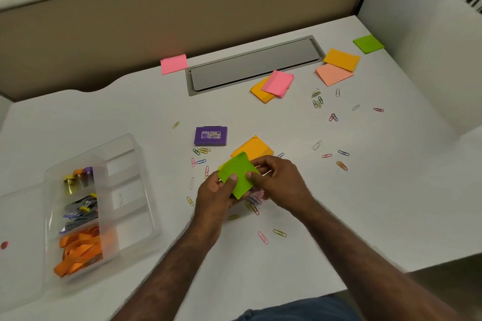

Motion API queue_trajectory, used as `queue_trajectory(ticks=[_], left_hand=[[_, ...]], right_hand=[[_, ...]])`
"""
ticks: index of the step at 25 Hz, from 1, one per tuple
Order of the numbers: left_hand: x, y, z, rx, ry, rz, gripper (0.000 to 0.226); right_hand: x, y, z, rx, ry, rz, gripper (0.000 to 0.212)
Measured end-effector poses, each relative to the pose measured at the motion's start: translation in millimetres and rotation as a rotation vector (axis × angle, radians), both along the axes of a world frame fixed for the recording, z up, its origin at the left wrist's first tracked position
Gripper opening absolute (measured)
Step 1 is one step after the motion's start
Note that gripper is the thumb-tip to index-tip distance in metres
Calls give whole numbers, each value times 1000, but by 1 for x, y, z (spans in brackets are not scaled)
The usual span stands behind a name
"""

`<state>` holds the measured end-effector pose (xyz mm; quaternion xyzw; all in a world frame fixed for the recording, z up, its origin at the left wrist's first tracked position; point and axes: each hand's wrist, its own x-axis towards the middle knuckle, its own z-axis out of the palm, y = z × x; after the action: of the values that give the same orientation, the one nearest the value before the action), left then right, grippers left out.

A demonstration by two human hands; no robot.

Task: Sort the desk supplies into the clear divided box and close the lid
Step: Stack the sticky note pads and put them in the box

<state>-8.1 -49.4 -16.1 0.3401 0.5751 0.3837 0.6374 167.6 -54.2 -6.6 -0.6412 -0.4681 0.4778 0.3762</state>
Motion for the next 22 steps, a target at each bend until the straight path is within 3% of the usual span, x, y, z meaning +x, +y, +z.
queue_trajectory(ticks=[4, 10, 12, 16, 20, 22], left_hand=[[-13, -10, -4, -77, 41, 124, 22], [-21, -25, -2, -109, -4, 199, 28], [-24, -28, 0, -121, -14, 206, 29], [-35, -33, 6, -103, -30, 182, 28], [-48, -37, 10, -108, -41, 163, 35], [-52, -38, 13, -101, -43, 152, 36]], right_hand=[[14, 23, -16, 48, -263, -88, 30], [20, 70, -36, -58, -655, 101, 84], [15, 77, -39, -111, -750, 134, 90], [8, 81, -29, -206, -689, 150, 78], [2, 62, -13, -12, -582, 71, 37], [1, 46, 2, 19, -489, 31, 34]])
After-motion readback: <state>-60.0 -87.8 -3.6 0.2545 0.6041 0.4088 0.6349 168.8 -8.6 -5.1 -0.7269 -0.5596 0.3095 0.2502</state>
